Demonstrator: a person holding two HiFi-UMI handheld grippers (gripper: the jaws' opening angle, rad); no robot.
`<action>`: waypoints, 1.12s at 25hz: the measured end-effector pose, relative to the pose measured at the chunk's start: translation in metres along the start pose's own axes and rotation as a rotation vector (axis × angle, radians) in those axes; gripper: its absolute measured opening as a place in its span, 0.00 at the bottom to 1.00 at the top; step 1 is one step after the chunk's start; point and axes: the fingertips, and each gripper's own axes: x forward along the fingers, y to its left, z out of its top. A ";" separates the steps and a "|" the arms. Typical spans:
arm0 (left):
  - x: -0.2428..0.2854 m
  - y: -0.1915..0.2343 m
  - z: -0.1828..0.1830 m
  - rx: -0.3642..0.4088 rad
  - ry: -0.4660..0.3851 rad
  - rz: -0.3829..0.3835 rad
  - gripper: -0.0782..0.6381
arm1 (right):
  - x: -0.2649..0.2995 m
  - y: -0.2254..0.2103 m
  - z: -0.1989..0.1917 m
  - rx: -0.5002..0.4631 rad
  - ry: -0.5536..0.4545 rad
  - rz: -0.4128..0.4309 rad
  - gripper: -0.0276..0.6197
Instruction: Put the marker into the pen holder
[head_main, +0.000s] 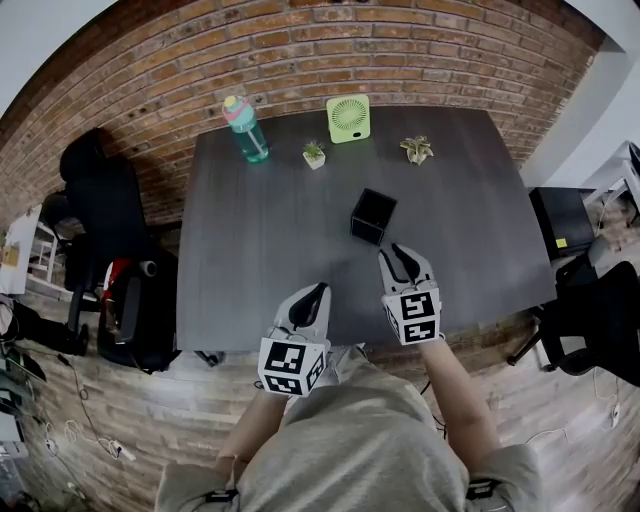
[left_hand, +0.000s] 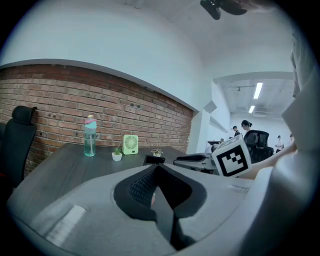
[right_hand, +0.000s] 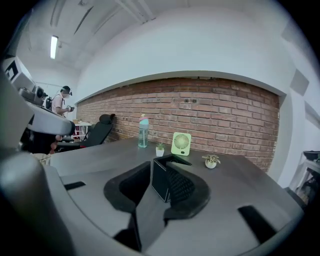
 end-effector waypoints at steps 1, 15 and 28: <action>-0.004 -0.002 -0.001 0.002 -0.001 -0.002 0.14 | -0.007 0.003 0.002 0.001 -0.007 -0.003 0.19; -0.061 -0.040 -0.017 0.007 -0.035 -0.013 0.14 | -0.104 0.045 0.019 0.021 -0.093 -0.009 0.14; -0.102 -0.074 -0.021 0.013 -0.071 -0.023 0.14 | -0.178 0.076 0.033 0.031 -0.151 -0.007 0.06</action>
